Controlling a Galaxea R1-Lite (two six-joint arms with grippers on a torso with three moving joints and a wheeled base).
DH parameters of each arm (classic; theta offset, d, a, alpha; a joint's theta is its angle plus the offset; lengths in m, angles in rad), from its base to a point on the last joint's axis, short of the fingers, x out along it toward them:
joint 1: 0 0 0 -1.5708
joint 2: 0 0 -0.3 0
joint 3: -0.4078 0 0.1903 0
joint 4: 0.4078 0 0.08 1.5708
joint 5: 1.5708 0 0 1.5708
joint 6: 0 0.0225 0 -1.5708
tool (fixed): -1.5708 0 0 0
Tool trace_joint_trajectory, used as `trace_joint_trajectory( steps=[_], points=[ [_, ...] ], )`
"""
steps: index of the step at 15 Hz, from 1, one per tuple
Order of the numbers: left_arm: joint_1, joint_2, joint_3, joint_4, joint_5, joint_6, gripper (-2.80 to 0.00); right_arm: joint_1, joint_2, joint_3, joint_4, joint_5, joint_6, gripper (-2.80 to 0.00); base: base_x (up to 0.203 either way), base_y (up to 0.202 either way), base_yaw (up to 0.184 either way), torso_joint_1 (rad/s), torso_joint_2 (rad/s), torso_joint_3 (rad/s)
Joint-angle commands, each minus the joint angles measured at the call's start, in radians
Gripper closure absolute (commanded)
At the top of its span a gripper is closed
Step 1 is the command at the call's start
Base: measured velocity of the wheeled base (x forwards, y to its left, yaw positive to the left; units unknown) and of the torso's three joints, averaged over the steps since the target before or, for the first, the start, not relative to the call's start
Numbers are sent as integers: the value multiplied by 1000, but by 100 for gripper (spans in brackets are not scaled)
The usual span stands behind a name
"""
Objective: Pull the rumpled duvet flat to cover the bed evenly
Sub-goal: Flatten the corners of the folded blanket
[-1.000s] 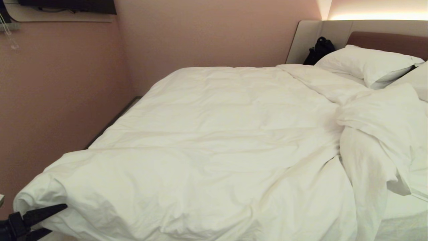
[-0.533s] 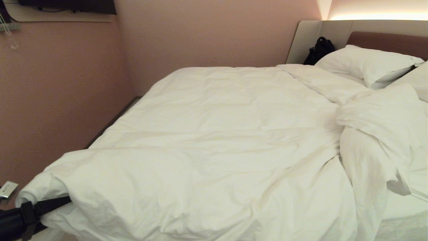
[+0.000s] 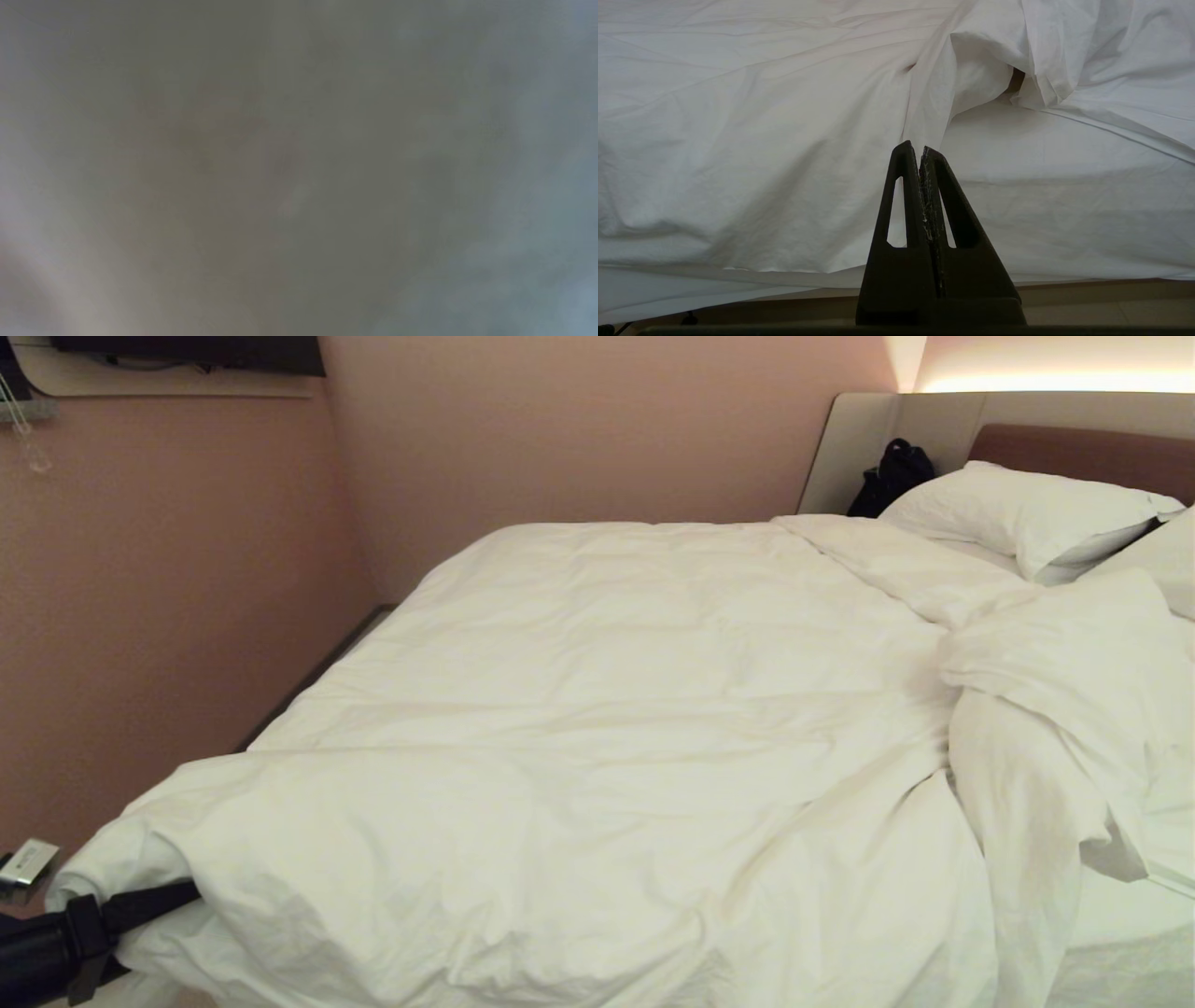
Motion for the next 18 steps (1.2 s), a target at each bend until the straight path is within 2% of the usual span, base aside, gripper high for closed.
trace_joint_trajectory(
  steps=[1,2,10,16,18],
  points=[
    [1,-2,3,-1,-4,2,-171,0,1,0,0,0,0,0,0,0,0,0,0,0],
    [1,-3,3,-1,-3,1,0,0,1,0,0,0,0,0,0,0,0,0,0,0],
    [1,-26,26,-1,-3,2,0,0,1,0,0,0,0,0,0,0,0,0,0,0],
    [4,-212,127,7,-3,-6,0,0,1,0,0,0,0,0,0,0,0,0,0,0],
    [7,-303,151,10,-2,-58,0,0,1,0,0,0,0,0,0,0,0,0,0,0]
  ],
)
